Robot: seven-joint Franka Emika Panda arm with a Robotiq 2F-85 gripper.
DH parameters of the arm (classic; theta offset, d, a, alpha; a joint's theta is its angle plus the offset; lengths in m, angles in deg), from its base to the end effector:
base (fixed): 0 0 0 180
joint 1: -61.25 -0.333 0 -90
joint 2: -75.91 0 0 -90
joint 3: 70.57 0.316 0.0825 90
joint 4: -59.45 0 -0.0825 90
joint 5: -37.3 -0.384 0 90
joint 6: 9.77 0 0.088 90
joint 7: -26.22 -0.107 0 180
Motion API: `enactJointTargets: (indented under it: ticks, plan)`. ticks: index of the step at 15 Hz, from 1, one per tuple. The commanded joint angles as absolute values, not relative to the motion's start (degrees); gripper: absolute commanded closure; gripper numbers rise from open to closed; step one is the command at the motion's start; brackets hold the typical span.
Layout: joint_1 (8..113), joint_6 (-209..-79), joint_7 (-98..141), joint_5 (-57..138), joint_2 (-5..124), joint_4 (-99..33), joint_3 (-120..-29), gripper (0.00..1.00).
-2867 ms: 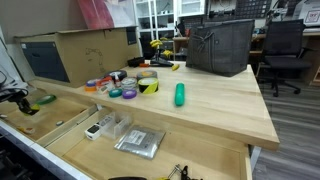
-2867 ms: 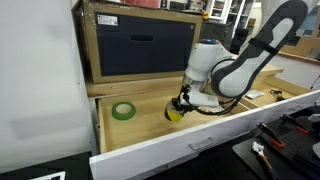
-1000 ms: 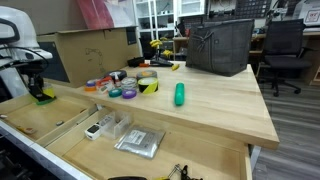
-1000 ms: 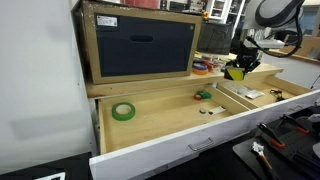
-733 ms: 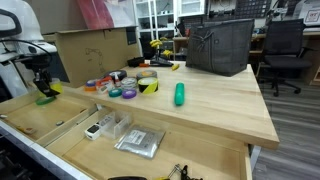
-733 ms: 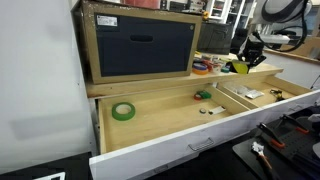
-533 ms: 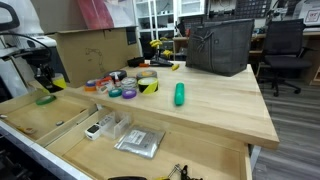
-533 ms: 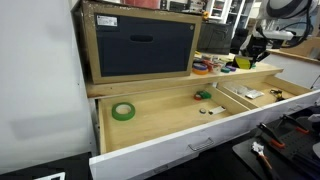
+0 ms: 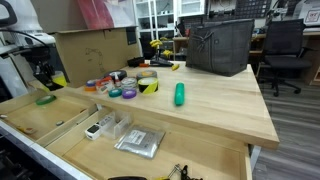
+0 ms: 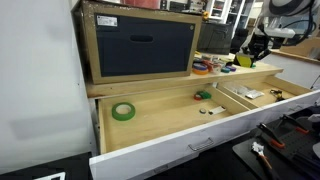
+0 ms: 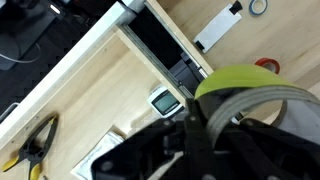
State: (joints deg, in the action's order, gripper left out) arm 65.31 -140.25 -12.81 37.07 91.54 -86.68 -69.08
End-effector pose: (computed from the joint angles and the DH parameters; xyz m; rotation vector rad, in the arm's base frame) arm 0.4274 -0.0193 0.3658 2.9312 -1.1195 0.0013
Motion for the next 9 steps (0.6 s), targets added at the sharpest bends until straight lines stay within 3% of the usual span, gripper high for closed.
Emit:
enactJointTargets:
  ticks: [1,9]
  plan:
    - [65.69,-140.67,-12.39,35.97,91.25,-86.33,-69.0,0.99]
    - [71.02,-143.78,-11.18,37.19,83.54,-78.32,-74.54,0.99]
